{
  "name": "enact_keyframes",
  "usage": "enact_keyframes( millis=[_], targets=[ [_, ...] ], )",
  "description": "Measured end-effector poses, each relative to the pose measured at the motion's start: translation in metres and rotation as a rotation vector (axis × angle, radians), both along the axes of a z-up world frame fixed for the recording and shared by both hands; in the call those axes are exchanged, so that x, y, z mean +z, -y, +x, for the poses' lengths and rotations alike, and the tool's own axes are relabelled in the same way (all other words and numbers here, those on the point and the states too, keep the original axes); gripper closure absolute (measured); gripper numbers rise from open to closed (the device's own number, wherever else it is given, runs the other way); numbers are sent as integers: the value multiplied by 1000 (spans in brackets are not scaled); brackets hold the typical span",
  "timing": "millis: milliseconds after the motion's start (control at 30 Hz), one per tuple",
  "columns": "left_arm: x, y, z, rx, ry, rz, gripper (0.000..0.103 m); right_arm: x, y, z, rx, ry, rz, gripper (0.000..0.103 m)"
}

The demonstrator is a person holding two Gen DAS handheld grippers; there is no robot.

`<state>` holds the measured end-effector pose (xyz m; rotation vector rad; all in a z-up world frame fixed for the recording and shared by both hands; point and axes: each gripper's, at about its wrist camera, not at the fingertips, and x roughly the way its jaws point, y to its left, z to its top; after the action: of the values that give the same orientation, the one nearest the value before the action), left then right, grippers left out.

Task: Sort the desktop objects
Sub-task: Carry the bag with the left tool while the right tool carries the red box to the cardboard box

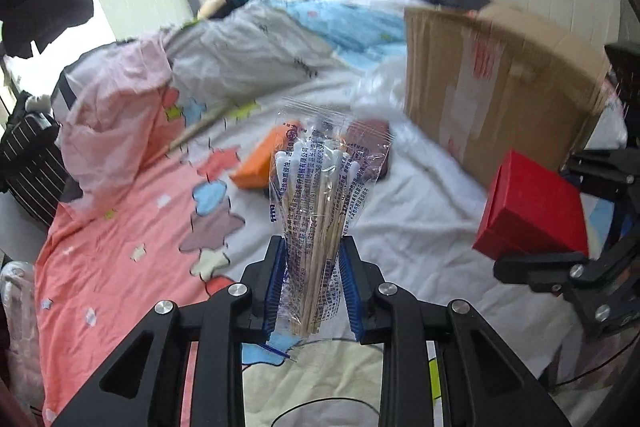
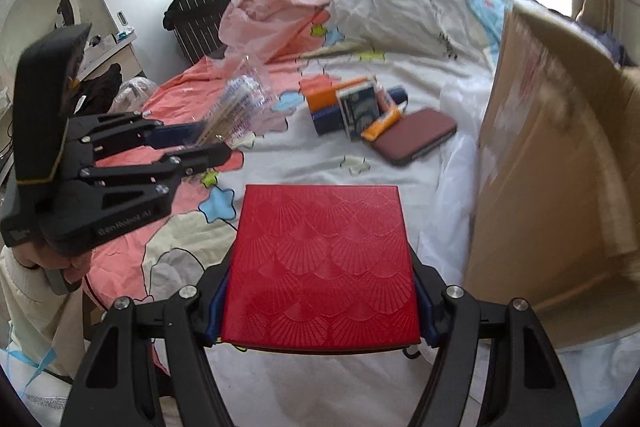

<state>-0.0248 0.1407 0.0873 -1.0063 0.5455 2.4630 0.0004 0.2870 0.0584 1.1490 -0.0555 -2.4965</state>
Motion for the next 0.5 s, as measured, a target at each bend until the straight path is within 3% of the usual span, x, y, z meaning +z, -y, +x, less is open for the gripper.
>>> enact_keyframes(
  millis=[333, 500],
  targets=[
    [55, -35, 14, -109, -58, 119, 75, 67, -27, 31, -80, -153, 28, 36],
    [68, -67, 13, -190, -37, 183, 75, 81, -52, 41, -165, -188, 74, 36]
  ],
)
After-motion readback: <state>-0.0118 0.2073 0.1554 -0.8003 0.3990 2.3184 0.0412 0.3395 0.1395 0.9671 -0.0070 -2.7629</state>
